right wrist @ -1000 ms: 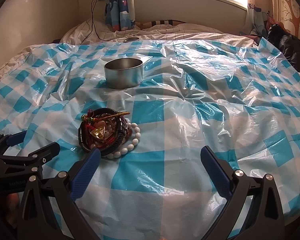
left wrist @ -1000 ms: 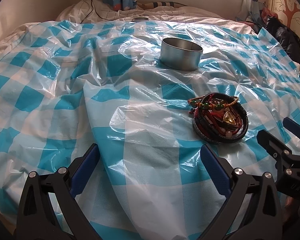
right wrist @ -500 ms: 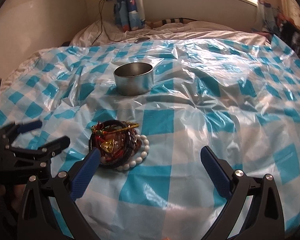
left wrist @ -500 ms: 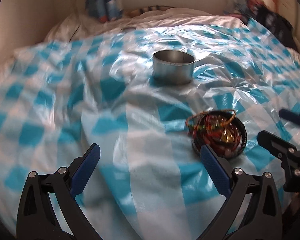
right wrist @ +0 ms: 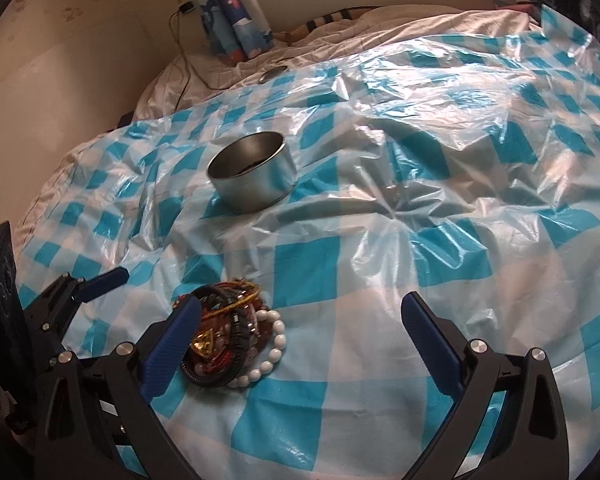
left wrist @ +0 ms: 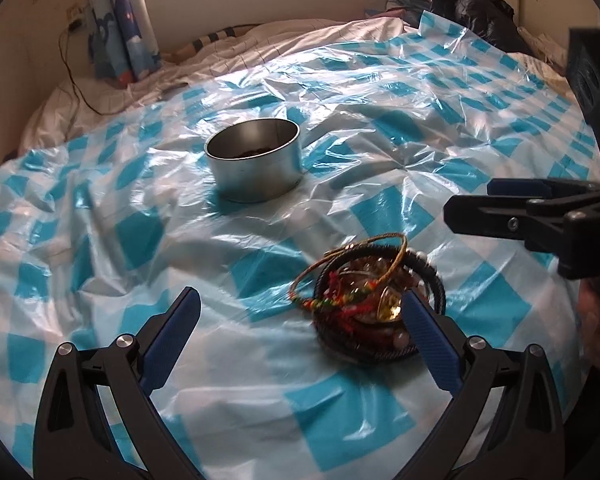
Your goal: Organize jewelry
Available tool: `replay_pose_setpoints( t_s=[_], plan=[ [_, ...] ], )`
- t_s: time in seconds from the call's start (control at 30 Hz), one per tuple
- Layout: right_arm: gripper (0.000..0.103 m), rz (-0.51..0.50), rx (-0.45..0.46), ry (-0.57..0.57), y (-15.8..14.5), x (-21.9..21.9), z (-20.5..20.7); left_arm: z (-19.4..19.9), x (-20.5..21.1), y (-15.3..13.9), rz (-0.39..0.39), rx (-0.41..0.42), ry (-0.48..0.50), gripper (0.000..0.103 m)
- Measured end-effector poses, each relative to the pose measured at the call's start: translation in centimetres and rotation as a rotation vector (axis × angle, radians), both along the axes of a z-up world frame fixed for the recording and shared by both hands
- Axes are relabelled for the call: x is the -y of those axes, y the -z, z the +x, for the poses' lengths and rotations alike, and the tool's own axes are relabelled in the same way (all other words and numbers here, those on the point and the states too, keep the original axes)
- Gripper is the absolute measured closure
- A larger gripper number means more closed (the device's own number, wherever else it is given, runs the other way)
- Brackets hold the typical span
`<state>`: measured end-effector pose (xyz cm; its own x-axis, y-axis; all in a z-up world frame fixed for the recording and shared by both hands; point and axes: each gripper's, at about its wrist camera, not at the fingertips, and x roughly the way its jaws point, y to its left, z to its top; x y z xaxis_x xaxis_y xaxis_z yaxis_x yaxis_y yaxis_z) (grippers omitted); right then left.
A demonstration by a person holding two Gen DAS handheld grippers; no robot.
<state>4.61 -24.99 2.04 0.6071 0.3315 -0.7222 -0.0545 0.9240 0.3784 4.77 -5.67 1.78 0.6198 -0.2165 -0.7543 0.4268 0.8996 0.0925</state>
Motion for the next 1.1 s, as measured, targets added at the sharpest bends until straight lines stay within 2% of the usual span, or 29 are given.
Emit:
replay_pose_setpoints(
  t_s=[0.17,0.37,0.47,0.53,0.57,0.63,0.67,0.7,0.8,0.97,1.1],
  plan=[
    [0.007,0.061,-0.043,0.043,0.7,1.3,0.4,0.4,0.4,0.5,0.006,-0.005,0.007,0.007],
    [0.007,0.055,-0.039,0.026,0.7,0.6,0.5,0.9,1.3,1.0,0.043,-0.004,0.033,0.019],
    [0.007,0.05,-0.045,0.014,1.0,0.2,0.6,1.3,1.7,1.4,0.06,-0.016,0.05,0.03],
    [0.007,0.047,-0.045,0.011,1.1,0.1,0.6,1.5,1.8,1.8,0.047,-0.033,0.069,0.044],
    [0.007,0.046,-0.045,0.01,1.1,0.1,0.6,1.5,1.8,1.8,0.04,-0.036,0.074,0.047],
    [0.007,0.046,-0.047,0.011,1.1,0.0,0.6,1.5,1.7,1.7,0.022,-0.039,0.089,0.065],
    [0.007,0.046,-0.049,0.011,1.1,0.0,0.6,1.5,1.6,1.7,0.016,-0.042,0.082,0.069],
    [0.007,0.045,-0.051,0.01,1.2,-0.1,0.6,1.6,1.3,1.6,-0.015,-0.051,0.088,0.077],
    [0.007,0.04,-0.051,0.01,1.3,-0.2,0.6,1.9,0.4,1.4,-0.094,-0.087,0.082,0.081],
    [0.007,0.033,-0.051,-0.001,1.5,-0.3,0.7,2.5,-1.5,0.9,-0.229,-0.132,0.044,0.094],
    [0.007,0.014,-0.049,-0.016,1.5,-0.8,0.6,3.3,-3.2,0.9,-0.348,-0.186,0.005,0.096]
  ],
)
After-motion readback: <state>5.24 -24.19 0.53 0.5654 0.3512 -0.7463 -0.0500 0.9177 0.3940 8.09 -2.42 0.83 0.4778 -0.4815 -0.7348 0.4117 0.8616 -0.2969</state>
